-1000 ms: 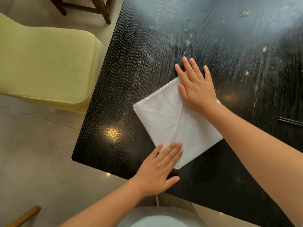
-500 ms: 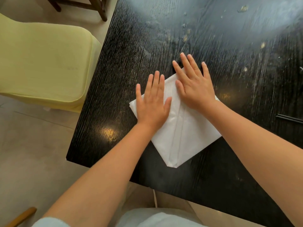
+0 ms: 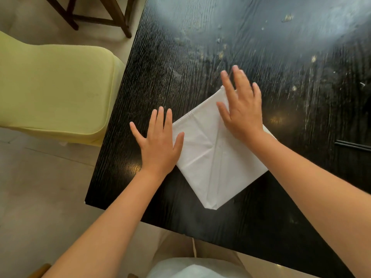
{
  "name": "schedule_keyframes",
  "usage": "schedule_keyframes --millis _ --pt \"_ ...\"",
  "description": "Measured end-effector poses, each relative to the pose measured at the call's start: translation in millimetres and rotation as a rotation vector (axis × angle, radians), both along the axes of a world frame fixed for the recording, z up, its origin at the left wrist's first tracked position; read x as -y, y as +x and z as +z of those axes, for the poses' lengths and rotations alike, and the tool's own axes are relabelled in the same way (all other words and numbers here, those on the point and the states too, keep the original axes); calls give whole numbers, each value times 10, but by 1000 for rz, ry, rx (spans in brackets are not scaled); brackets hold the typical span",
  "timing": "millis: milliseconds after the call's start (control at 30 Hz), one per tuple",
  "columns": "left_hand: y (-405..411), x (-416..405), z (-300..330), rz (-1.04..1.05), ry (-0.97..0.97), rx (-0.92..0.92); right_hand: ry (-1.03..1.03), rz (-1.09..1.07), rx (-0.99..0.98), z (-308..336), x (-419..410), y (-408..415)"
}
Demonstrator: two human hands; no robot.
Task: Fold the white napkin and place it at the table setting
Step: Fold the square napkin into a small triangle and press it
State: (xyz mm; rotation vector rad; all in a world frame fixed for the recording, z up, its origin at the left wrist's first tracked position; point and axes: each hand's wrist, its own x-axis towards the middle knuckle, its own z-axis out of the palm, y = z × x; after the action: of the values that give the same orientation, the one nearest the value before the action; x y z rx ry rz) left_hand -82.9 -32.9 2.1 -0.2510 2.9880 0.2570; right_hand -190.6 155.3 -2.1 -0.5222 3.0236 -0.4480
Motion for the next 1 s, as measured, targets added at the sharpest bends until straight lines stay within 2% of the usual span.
schedule_keyframes --millis 67,133,300,533,667,800,900,1000 --pt "-165 -49 89 -16 73 -105 -104 -197 -12 72 -118 72" --pt "-362 -132 158 -34 134 -142 -109 -278 17 123 -273 141" --pt "-641 -304 237 -72 168 -23 -65 -273 124 177 -407 304" --pt "-612 -300 255 22 309 45 23 -318 138 153 -333 296" --pt "-566 -268 216 3 335 63 -60 -343 204 151 -310 344" --pt "-574 -228 316 3 469 91 -131 -324 300 268 -320 320" --pt "-723 -193 571 -17 496 -7 -248 -322 286 578 -350 149" --pt "-962 -170 1003 -62 550 -208 -414 -293 121 1069 -388 -91"
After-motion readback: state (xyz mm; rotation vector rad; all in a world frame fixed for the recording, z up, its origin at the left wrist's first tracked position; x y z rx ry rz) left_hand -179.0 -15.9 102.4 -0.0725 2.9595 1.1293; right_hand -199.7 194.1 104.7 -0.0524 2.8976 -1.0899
